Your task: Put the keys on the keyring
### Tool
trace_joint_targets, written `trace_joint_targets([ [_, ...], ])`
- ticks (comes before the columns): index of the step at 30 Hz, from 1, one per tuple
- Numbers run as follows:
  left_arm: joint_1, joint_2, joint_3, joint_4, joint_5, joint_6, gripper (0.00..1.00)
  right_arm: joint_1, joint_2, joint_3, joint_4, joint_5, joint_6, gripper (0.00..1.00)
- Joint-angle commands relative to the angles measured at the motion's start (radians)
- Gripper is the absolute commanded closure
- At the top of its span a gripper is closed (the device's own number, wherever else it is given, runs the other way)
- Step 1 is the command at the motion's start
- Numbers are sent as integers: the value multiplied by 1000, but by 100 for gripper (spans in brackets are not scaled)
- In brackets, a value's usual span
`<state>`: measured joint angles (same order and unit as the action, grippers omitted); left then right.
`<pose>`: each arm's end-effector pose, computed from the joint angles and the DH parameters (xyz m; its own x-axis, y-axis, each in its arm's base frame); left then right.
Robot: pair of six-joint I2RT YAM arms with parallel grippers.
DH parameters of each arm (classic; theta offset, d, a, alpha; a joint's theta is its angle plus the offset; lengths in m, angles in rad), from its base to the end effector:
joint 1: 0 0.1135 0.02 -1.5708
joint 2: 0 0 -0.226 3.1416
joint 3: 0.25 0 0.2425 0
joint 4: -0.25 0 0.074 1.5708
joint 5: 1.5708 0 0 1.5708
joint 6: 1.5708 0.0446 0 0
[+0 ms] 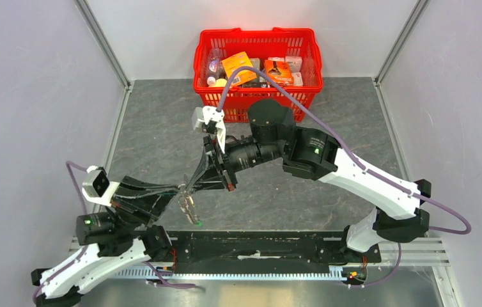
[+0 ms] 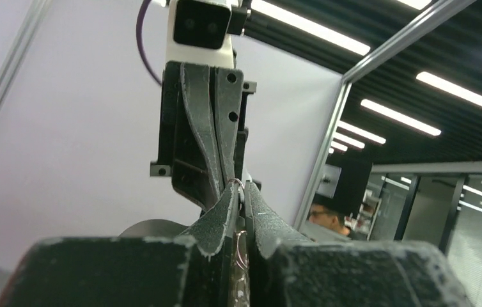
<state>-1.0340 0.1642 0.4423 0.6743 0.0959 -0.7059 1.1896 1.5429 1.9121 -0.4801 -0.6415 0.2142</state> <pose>0.0348 -0.0668 0.3691 -0.2562 -0.8322 -0.4918 0.9429 -0.1031 -0.3167 0.0944 0.3072 0.4680 -0.2454 -0.1544 -0.9571 -0.9341 -0.2263 0.2760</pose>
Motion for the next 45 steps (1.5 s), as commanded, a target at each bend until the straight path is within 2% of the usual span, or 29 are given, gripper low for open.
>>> trace_joint_targets([
  [1,-1,-150,138,-499,38,-11,87,4,-64,44,-210,59,-84,100],
  [4,-1,-214,238,-726,16,19,84,2,-71,91,-386,61,-137,100],
  [8,-1,-118,393,-934,79,49,82,2,-55,138,-601,61,-196,100],
  [12,-1,29,494,-1043,175,67,83,2,-43,133,-730,33,-243,100],
  [19,-1,284,555,-1138,371,89,82,2,-21,155,-865,-44,-303,100],
  [22,-1,372,549,-1151,450,90,83,4,-18,153,-885,-49,-306,100],
  [24,-1,391,543,-1154,454,94,83,3,-18,147,-894,-50,-311,100],
  [33,-1,379,512,-1126,467,95,80,3,3,121,-860,-45,-298,100],
  [38,-1,373,485,-1082,469,82,76,4,2,91,-759,-36,-254,100],
  [45,-1,368,481,-1059,466,91,68,4,22,94,-718,-59,-239,100],
])
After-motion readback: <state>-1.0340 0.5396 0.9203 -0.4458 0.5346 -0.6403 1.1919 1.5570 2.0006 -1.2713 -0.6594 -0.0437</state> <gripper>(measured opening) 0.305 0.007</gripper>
